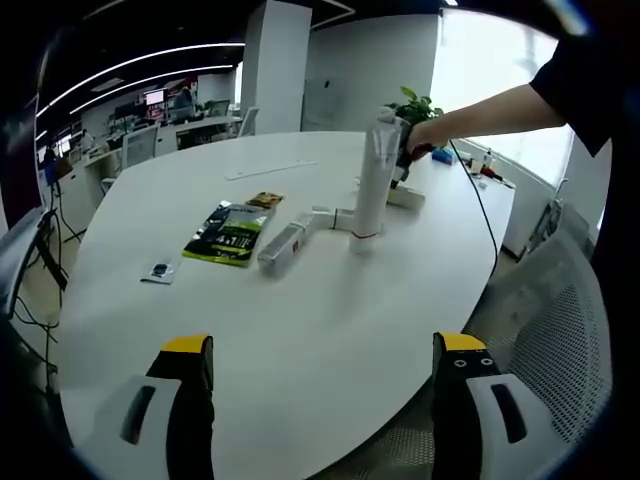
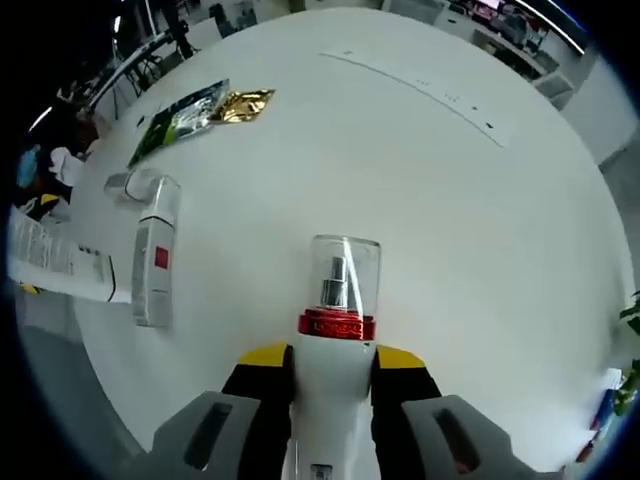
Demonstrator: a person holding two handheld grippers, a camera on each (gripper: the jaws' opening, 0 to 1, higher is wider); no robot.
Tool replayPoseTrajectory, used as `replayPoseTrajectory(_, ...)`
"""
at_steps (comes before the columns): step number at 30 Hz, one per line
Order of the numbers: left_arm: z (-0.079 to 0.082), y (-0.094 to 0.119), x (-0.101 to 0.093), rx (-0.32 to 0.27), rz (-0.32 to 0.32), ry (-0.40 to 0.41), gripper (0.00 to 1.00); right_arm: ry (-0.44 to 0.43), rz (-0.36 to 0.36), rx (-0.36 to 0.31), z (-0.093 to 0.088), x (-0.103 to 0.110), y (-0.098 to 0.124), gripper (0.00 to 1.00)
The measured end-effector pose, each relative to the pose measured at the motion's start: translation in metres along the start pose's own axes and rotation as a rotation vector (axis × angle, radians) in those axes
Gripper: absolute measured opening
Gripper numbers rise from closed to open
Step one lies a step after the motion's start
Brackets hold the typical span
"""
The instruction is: Arrange the skincare products in the storage area until every visible bottle or jar stands upright without overlapping.
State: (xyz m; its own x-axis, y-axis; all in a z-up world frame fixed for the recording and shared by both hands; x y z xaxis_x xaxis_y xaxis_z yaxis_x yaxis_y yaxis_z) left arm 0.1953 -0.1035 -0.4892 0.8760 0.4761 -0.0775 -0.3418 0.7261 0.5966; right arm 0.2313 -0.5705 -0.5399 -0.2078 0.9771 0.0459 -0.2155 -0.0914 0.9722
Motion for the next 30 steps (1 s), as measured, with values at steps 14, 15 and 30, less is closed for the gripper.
replayPoseTrajectory(14, 0.000, 0.000, 0.000, 0.001, 0.001, 0.000, 0.83, -0.063, -0.053, -0.139, -0.009, -0.007, 0.005, 0.18)
replayPoseTrajectory(15, 0.000, 0.000, 0.000, 0.001, -0.001, -0.002, 0.83, -0.068, -0.060, -0.155, -0.009, -0.006, 0.008, 0.18)
replayPoseTrajectory(30, 0.001, 0.000, -0.002, -0.006, -0.018, -0.014, 0.82, -0.177, -0.027, -0.387, -0.025, 0.009, 0.045, 0.18)
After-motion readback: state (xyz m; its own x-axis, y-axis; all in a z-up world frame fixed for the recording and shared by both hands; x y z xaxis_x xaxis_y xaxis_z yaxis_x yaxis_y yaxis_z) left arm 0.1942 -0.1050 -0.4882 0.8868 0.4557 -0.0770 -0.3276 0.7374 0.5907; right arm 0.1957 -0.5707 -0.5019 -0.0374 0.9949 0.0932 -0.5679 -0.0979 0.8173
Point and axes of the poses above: the point that each gripper's makers call its tool centre point, and the gripper's own axes: y roughly backward along the fingers, x roughly to its left, z roughly out of its top, the point moved 8 cm from there along y, roughly backward along the fingers, and after that the axes turned 3 degrees about z, right-handed, at the moved point
